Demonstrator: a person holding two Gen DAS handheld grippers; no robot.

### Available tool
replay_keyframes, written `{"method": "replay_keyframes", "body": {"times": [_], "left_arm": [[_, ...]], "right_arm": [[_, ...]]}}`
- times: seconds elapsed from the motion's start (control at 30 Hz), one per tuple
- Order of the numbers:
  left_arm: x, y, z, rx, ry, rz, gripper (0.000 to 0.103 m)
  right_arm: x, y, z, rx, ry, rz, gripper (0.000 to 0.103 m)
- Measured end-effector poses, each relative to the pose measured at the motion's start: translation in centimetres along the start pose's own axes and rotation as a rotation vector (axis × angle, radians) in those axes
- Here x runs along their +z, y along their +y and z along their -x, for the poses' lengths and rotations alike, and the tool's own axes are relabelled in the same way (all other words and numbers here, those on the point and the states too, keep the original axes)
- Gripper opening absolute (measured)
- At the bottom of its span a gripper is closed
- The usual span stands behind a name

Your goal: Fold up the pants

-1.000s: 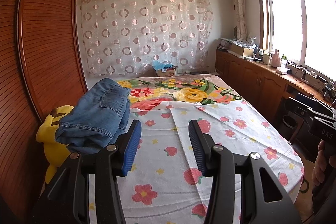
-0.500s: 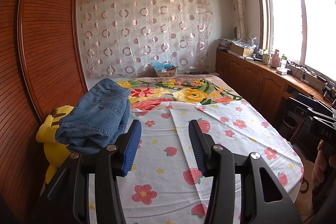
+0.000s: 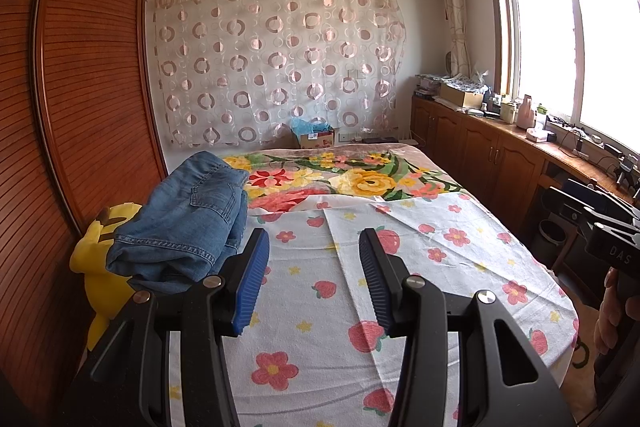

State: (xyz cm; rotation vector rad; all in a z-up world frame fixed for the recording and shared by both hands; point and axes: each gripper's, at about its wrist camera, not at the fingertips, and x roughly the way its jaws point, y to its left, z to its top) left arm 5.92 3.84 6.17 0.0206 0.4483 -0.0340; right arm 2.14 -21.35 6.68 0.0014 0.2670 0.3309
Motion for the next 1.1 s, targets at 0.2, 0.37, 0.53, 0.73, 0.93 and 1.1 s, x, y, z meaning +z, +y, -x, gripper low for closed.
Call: {"method": "replay_keyframes", "body": {"times": [0.2, 0.37, 0.53, 0.73, 0.93, 1.1], "left_arm": [[-0.03, 0.01, -0.01, 0.000, 0.001, -0.001, 0.048], [-0.07, -0.02, -0.03, 0.000, 0.000, -0.001, 0.048], [-0.12, 0.02, -0.01, -0.001, -0.001, 0.000, 0.048], [-0.15, 0.00, -0.02, 0.000, 0.000, -0.002, 0.048], [-0.21, -0.02, -0.02, -0.001, 0.000, -0.002, 0.048], [-0.25, 0.01, 0.06, -0.002, -0.002, 0.000, 0.048]], "right_arm": [[-0.07, 0.02, 0.00, 0.000, 0.001, 0.001, 0.069], [-0.02, 0.06, -0.04, -0.001, 0.001, 0.001, 0.069], [-0.09, 0.03, -0.06, -0.002, 0.000, 0.000, 0.069], [-0.06, 0.02, -0.11, -0.003, -0.001, 0.000, 0.069], [-0.07, 0.01, -0.11, -0.004, -0.002, 0.001, 0.069], [0.00, -0.09, -0.15, -0.005, -0.003, 0.002, 0.069]]}}
